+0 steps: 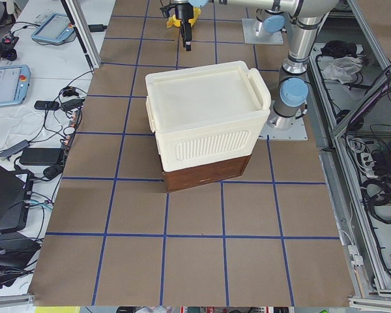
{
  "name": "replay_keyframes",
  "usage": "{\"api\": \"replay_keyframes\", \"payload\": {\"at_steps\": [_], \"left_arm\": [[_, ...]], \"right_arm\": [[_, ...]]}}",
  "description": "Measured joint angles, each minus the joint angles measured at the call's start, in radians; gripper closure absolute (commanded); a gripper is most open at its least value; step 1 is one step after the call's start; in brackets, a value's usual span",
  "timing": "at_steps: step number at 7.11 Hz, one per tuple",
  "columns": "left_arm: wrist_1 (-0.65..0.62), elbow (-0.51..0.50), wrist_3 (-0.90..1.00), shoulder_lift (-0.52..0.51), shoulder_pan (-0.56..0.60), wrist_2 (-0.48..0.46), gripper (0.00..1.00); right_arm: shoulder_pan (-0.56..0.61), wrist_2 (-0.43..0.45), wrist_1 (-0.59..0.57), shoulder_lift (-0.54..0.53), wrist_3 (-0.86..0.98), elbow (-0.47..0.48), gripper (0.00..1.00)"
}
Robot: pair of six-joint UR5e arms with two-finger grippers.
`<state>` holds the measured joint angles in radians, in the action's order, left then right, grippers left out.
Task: Pull drawer sideways
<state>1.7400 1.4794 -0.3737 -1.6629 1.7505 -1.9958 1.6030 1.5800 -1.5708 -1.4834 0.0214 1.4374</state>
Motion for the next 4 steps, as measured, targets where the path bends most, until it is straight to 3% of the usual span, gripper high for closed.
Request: {"api": "replay_keyframes", "payload": {"at_steps": [4], "left_arm": [[-0.010, 0.016, 0.264, 0.077, -0.135, 0.086, 0.00]], "right_arm": [[0.000, 0.001, 0.000, 0.000, 0.001, 0.000, 0.00]]}}
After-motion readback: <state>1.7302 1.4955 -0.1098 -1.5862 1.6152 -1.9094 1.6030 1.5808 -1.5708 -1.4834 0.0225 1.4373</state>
